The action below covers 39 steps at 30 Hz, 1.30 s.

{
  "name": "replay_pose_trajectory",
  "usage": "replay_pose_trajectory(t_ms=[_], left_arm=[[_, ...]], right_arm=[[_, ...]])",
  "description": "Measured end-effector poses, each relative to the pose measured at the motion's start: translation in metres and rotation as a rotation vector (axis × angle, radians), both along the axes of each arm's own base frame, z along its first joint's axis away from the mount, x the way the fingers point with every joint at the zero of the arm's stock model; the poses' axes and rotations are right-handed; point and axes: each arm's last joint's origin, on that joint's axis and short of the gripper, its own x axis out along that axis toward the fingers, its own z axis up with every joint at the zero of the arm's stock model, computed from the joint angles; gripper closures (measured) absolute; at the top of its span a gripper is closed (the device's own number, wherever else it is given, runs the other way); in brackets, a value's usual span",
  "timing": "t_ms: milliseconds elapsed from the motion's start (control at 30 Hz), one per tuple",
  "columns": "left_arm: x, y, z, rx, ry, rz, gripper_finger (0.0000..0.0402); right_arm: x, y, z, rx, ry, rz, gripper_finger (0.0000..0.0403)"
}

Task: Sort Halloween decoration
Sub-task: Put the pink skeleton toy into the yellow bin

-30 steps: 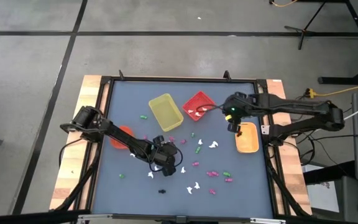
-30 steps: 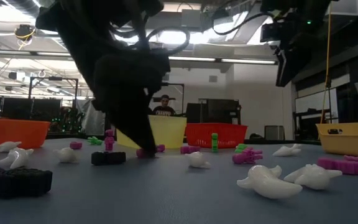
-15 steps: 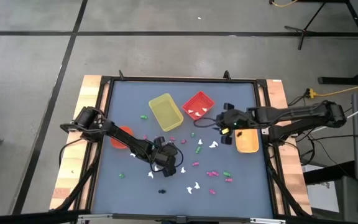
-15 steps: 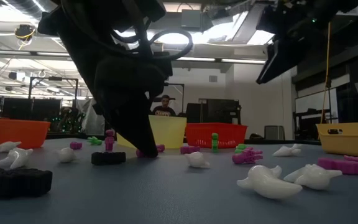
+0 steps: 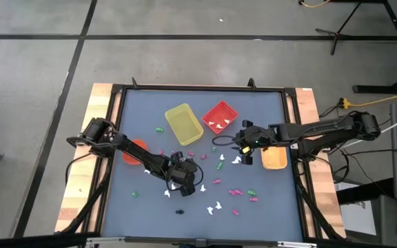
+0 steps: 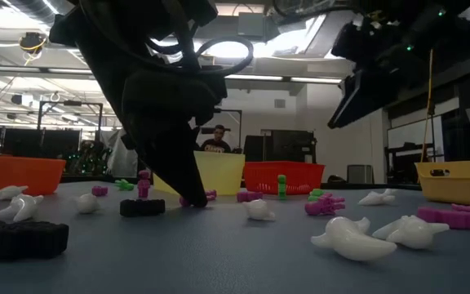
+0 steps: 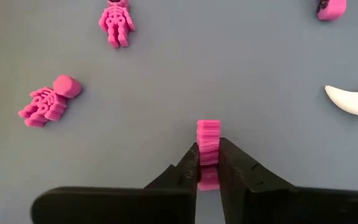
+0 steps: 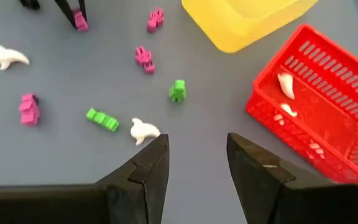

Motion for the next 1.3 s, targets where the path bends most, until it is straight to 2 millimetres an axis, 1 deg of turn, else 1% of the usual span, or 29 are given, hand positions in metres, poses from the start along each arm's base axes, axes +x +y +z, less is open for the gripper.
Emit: replay_pose_trajectory(t_ms=[200, 433, 633, 733, 933, 1067, 1233, 1300], left_arm=[[0.000, 0.000, 0.000, 0.001, 0.001, 0.000, 0.0384], [0.000, 0.006, 0.007, 0.008, -0.001, -0.027, 0.0385], [0.006, 0.018, 0.020, 0.012, -0.015, -0.047, 0.0386], [0.012, 0.026, 0.030, 0.013, -0.044, -0.065, 0.0386], [0.009, 0.048, 0.052, 0.032, -0.064, -0.063, 0.0386], [0.006, 0.067, 0.074, 0.068, -0.104, -0.070, 0.0386], [0.002, 0.098, 0.089, 0.130, -0.110, -0.051, 0.0386], [0.001, 0.112, 0.090, 0.150, -0.092, -0.038, 0.0386]], right_arm=[[0.010, 0.000, -0.013, 0.000, 0.024, 0.001, 0.0242], [0.020, 0.001, -0.030, -0.004, 0.069, 0.004, 0.0242], [0.026, 0.001, -0.043, -0.006, 0.113, 0.004, 0.0242], [0.026, 0.001, -0.048, -0.007, 0.137, 0.005, 0.0242], [0.026, 0.001, -0.048, 0.001, 0.138, 0.011, 0.0242], [0.026, 0.001, -0.048, 0.001, 0.140, 0.012, 0.0242], [0.025, 0.001, -0.049, 0.002, 0.152, 0.013, 0.0242], [0.025, 0.001, -0.049, 0.002, 0.154, 0.013, 0.0242]])
